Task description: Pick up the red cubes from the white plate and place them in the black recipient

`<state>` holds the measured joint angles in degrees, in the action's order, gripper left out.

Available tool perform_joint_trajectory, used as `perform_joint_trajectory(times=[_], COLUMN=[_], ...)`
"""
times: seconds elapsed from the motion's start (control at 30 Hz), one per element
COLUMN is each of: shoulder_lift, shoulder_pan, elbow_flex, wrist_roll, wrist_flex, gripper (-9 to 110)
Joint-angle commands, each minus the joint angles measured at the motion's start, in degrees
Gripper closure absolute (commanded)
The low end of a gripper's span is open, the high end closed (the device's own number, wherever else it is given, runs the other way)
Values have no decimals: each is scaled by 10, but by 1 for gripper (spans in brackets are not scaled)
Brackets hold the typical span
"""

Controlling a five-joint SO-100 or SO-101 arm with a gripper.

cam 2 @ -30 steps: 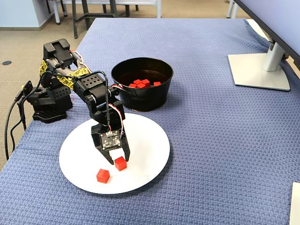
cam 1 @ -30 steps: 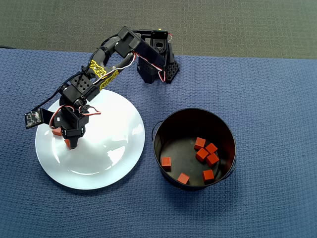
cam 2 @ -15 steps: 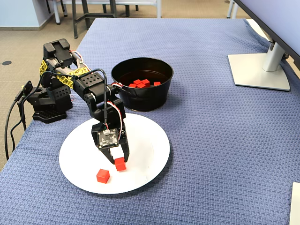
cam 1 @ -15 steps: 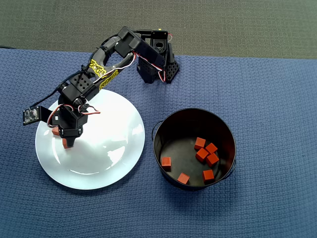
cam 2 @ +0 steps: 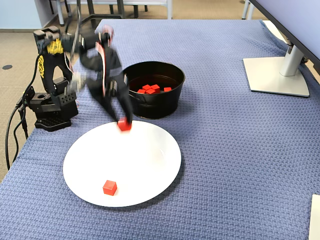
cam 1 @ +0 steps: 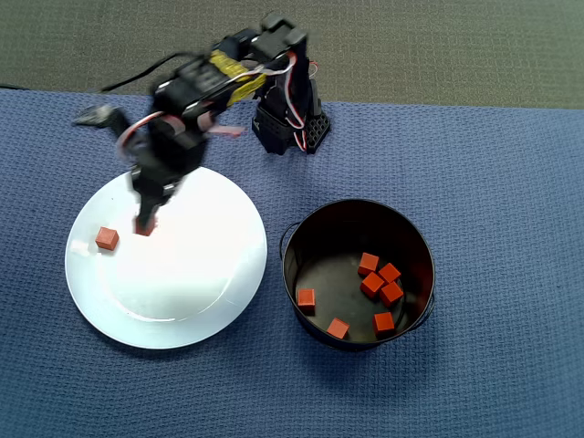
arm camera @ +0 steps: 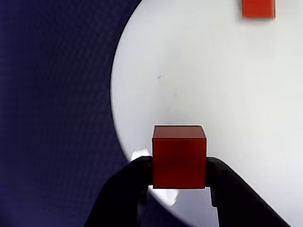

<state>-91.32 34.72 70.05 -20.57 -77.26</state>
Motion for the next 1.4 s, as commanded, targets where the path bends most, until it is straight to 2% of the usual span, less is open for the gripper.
perform_joint_trajectory(times=[0.0,0.17,0.4,0.43,0.5,0.53,0.6,0.77,0.97,1.1,1.23,1.37], shoulder_lift=[-106,-142,-161,-161,-162,-162,-161,-144,-105,-66,4,77], shoulder_pan=[-110,-258,-416,-437,-472,-470,-426,-265,-48,75,125,149], elbow_flex=[7,53,127,128,131,131,116,99,122,181,200,145], wrist_roll=[105,159,177,166,107,90,81,24,-114,-73,-115,-167], wrist_flex=[-23,-25,62,53,25,18,18,12,47,169,185,166], gripper=[102,102,101,93,65,59,58,66,77,86,85,84])
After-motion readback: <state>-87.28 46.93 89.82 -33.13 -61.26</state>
